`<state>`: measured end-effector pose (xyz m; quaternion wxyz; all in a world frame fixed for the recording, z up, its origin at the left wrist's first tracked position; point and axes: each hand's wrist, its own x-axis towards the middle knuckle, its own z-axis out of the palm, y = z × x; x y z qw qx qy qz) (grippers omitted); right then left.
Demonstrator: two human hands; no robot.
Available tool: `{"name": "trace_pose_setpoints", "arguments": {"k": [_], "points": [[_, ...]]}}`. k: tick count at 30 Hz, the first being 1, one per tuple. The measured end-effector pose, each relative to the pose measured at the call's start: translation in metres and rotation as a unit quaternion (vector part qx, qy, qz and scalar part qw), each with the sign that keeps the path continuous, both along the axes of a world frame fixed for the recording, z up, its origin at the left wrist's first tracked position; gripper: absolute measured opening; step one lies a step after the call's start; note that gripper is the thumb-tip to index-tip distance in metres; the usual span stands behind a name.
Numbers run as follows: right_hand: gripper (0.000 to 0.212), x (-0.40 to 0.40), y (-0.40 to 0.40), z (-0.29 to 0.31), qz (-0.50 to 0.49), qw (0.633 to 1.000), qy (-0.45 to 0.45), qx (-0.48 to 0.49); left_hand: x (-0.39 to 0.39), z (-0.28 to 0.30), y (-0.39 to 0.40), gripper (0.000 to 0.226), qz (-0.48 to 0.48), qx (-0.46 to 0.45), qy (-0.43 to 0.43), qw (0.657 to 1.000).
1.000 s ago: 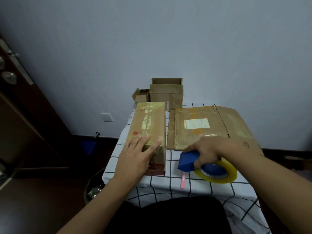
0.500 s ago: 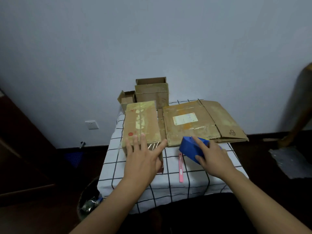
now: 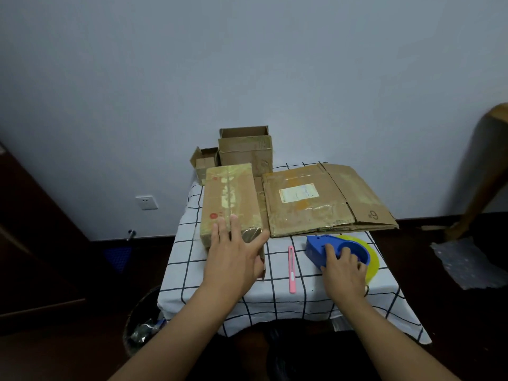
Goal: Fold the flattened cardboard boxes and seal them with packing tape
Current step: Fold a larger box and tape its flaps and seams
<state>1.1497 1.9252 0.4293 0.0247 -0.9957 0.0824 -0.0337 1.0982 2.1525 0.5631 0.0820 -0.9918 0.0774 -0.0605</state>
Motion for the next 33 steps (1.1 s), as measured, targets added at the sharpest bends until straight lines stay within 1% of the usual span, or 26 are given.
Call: {"name": "trace_pose_setpoints", "arguments": {"k": [3, 4, 5, 6, 7, 8, 9, 10, 11, 12, 14, 16, 18, 19, 22, 24, 27, 29, 33], "points": [[0.052, -0.003, 0.004, 0.013, -0.018, 1.0, -0.002, 0.008, -0.002, 0.005, 0.001, 0.059, 0.0, -0.013, 0.015, 1.0], [0.052, -0.004, 0.01, 0.022, -0.009, 0.999, -0.014, 0.039, -0.003, 0.007, 0.002, 0.062, -0.002, -0.026, 0.017, 1.0], [0.049, -0.004, 0.019, 0.033, 0.017, 0.994, -0.039, 0.106, -0.003, 0.008, 0.005, 0.066, -0.005, -0.044, 0.012, 0.999], [0.045, -0.005, 0.03, 0.045, 0.057, 0.975, -0.07, 0.203, -0.004, 0.009, 0.007, 0.068, -0.007, -0.068, 0.003, 0.998], [0.04, -0.008, 0.044, 0.06, 0.099, 0.941, -0.094, 0.311, -0.004, 0.01, 0.012, 0.068, -0.007, -0.099, -0.007, 0.995], [0.036, -0.012, 0.059, 0.074, 0.13, 0.898, -0.108, 0.407, -0.004, 0.01, 0.017, 0.066, -0.005, -0.131, -0.017, 0.991], [0.034, -0.017, 0.072, 0.086, 0.15, 0.857, -0.115, 0.479, -0.004, 0.01, 0.022, 0.063, -0.005, -0.159, -0.026, 0.987], [0.037, -0.022, 0.084, 0.095, 0.162, 0.828, -0.116, 0.524, -0.004, 0.009, 0.027, 0.06, -0.007, -0.176, -0.03, 0.984], [0.043, -0.028, 0.094, 0.1, 0.172, 0.813, -0.113, 0.545, -0.003, 0.007, 0.031, 0.059, -0.015, -0.181, -0.031, 0.983], [0.051, -0.034, 0.102, 0.102, 0.181, 0.808, -0.104, 0.551, -0.003, 0.004, 0.034, 0.059, -0.027, -0.179, -0.03, 0.983], [0.061, -0.042, 0.114, 0.104, 0.183, 0.825, -0.078, 0.529, -0.004, -0.002, 0.037, 0.058, -0.046, -0.175, -0.041, 0.983], [0.061, -0.044, 0.119, 0.101, 0.169, 0.846, -0.074, 0.499, -0.005, -0.008, 0.038, 0.057, -0.041, -0.171, -0.071, 0.982], [0.062, -0.046, 0.122, 0.099, 0.171, 0.859, -0.079, 0.477, -0.008, -0.014, 0.041, 0.059, -0.008, -0.181, -0.115, 0.977], [0.063, -0.046, 0.122, 0.098, 0.175, 0.862, -0.079, 0.469, -0.011, -0.017, 0.043, 0.062, 0.011, -0.196, -0.12, 0.973], [0.064, -0.048, 0.124, 0.1, 0.177, 0.862, -0.069, 0.469, -0.02, -0.028, 0.043, 0.072, 0.044, -0.241, -0.09, 0.965], [0.064, -0.049, 0.125, 0.104, 0.177, 0.866, -0.063, 0.464, -0.02, -0.027, 0.04, 0.074, 0.057, -0.299, -0.104, 0.947], [0.064, -0.05, 0.128, 0.104, 0.19, 0.873, -0.061, 0.445, -0.019, -0.022, 0.04, 0.075, 0.122, -0.404, -0.112, 0.9], [0.062, -0.049, 0.129, 0.105, 0.186, 0.875, -0.07, 0.442, -0.018, -0.022, 0.044, 0.072, 0.142, -0.451, -0.105, 0.875], [0.059, -0.041, 0.123, 0.107, 0.173, 0.894, -0.093, 0.403, -0.017, -0.027, 0.053, 0.066, 0.09, -0.491, -0.122, 0.858]]}}
